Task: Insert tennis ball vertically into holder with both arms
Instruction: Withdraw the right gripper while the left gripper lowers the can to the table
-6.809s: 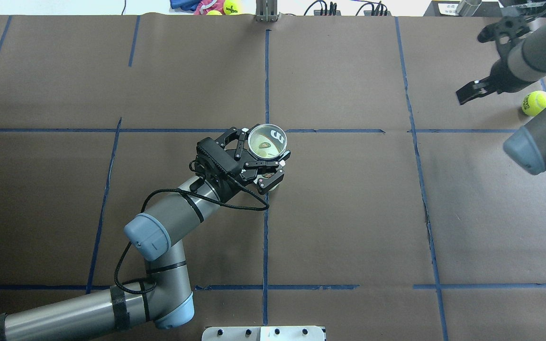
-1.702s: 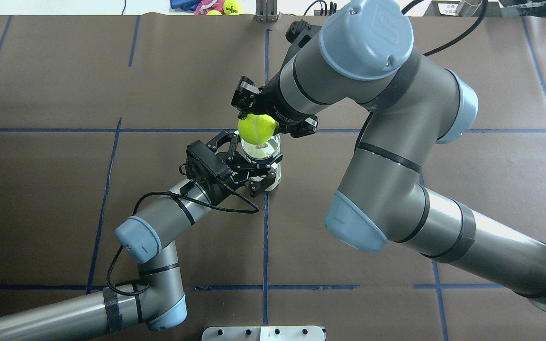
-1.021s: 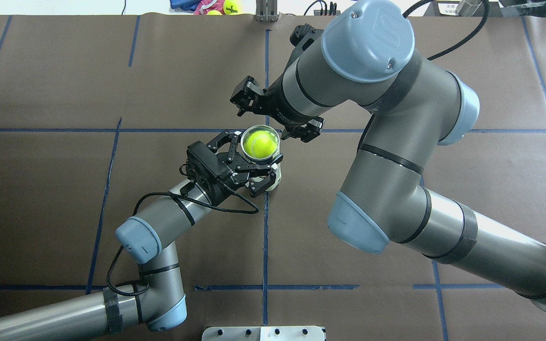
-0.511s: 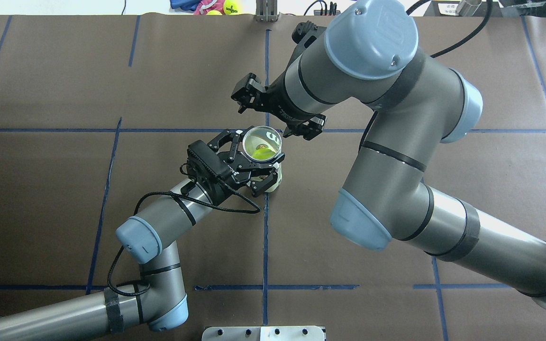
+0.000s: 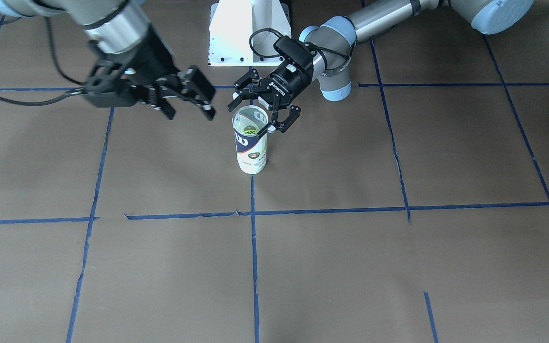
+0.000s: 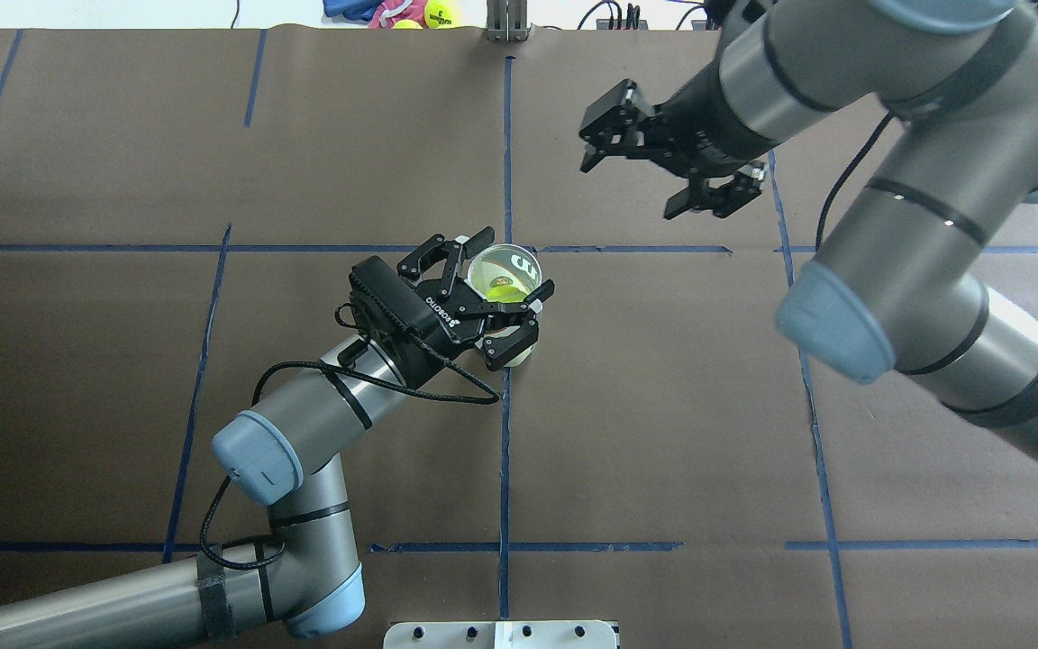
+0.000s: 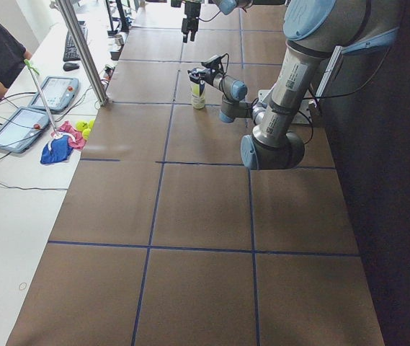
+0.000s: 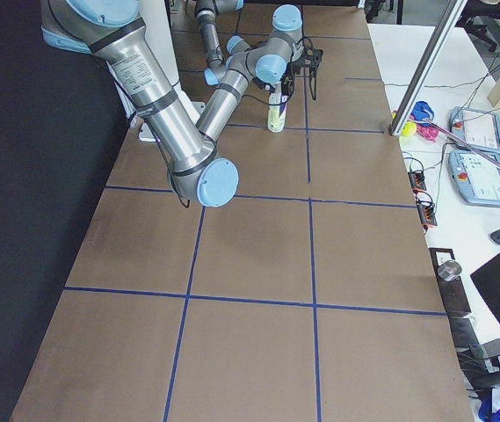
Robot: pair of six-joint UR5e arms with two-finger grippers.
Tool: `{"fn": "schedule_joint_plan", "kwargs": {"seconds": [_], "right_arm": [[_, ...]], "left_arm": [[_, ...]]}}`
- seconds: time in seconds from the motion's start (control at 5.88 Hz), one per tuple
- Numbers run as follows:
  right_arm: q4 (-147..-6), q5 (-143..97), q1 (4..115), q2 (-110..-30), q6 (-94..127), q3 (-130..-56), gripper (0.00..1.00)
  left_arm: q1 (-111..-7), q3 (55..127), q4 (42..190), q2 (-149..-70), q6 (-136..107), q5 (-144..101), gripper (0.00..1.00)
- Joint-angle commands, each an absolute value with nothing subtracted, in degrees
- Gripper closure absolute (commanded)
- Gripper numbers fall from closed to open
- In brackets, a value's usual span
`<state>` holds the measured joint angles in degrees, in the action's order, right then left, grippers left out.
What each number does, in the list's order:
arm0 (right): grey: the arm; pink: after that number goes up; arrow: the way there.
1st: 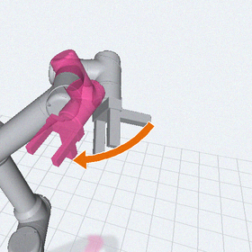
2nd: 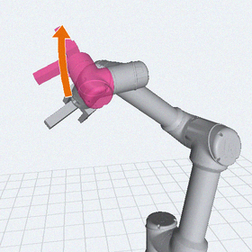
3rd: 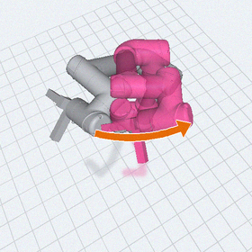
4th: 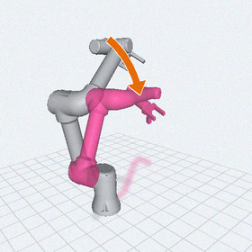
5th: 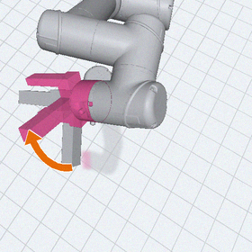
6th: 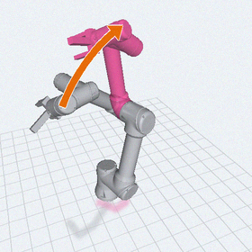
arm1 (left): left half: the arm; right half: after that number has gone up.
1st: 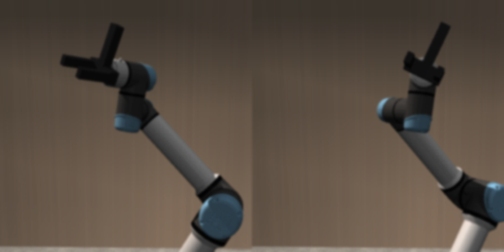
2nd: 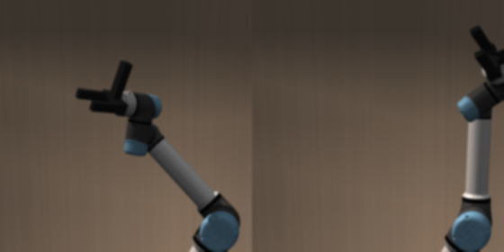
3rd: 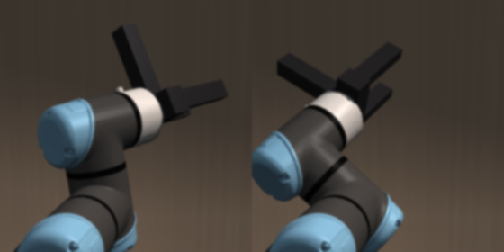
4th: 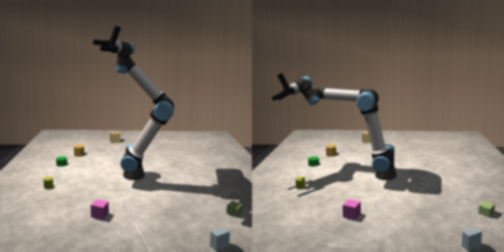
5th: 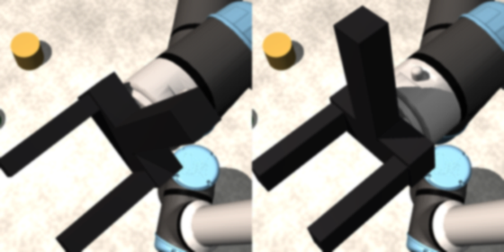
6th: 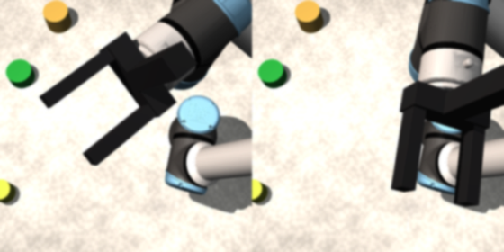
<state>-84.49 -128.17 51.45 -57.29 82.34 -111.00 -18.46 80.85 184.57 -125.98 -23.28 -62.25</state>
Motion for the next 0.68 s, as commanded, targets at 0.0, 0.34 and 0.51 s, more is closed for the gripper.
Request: {"fn": "schedule_joint_plan", "kwargs": {"seconds": [0.0,0.34,0.51], "right_arm": [[-84.5,-134.6,59.5,-64.8,70.2,-111.4,0.00],[-84.5,-133.7,62.2,-69.7,57.7,-108.8,0.00],[-84.5,-133.8,64.1,-70.0,53.0,-106.3,0.00]], "left_arm": [[-18.5,84.3,183.9,-125.8,-23.3,-62.2,0.01],[-21.3,84.3,183.2,-124.9,-23.0,-60.7,0.01],[-24.0,84.6,182.9,-122.3,-23.5,-60.6,0.01]]}}
